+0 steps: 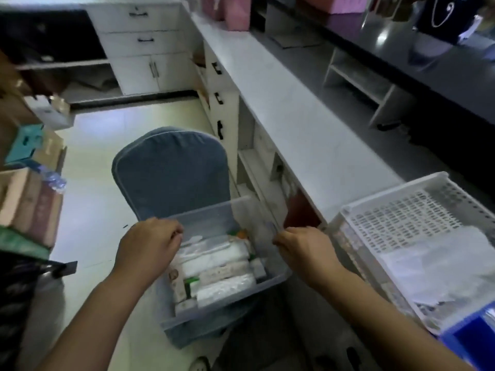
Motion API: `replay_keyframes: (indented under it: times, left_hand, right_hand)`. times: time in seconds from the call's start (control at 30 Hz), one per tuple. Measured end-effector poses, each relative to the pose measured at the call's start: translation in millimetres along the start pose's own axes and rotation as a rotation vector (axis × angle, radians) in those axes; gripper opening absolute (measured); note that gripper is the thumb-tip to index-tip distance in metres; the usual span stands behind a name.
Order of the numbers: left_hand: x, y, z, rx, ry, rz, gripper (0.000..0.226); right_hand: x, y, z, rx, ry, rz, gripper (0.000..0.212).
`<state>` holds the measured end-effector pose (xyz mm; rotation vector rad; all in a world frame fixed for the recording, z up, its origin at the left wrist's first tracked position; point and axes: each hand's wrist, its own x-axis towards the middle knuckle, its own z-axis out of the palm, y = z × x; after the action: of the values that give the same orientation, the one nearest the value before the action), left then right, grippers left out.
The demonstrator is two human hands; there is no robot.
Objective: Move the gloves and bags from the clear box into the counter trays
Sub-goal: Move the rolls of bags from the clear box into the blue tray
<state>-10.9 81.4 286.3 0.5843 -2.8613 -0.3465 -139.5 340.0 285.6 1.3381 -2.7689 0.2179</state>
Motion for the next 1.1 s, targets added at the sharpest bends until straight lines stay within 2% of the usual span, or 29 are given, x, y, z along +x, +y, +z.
replay_keyframes:
  times: [0.13,0.27,0.33,0.4,0.5,0.63,0.77,1.0,1.1]
  left_hand:
    - [-11,-73,10,-0.005,-0.069,-0.057,0.006]
    - [-16,-125,21,0.001,-0.134,-0.089,0.009]
    - [-16,-139,29,0.001,-0.147,-0.101,0.013]
    - [-16,-148,39,-0.009,-0.171,-0.129,0.015]
    - [-16,-157,60,-0.028,-0.204,-0.158,0.013]
    - [-19,-166,95,-0.036,-0.327,-0.265,0.016]
    - [-17,-167,123,-0.070,-0.299,-0.372,0.011]
    - [-6,-169,179,-0.111,-0.364,-0.488,0.027]
    - [1,-166,191,-0.137,-0.364,-0.500,0.027]
  right_hand:
    - [33,-54,51,0.070,-0.083,-0.007,0.015]
    - [50,-75,103,0.137,-0.231,0.071,0.004]
    - [56,-76,123,0.163,-0.300,0.102,0.010]
    - [61,-73,143,0.200,-0.325,0.125,0.010]
    - [76,-66,181,0.209,-0.452,0.153,0.017]
    - [103,-57,239,0.207,-0.592,0.133,0.024]
    - [131,-43,299,0.209,-0.655,0.051,0.032]
    - [157,-30,387,0.088,-0.890,0.007,0.040]
    - [154,-30,410,-0.002,-0.906,-0.056,0.046]
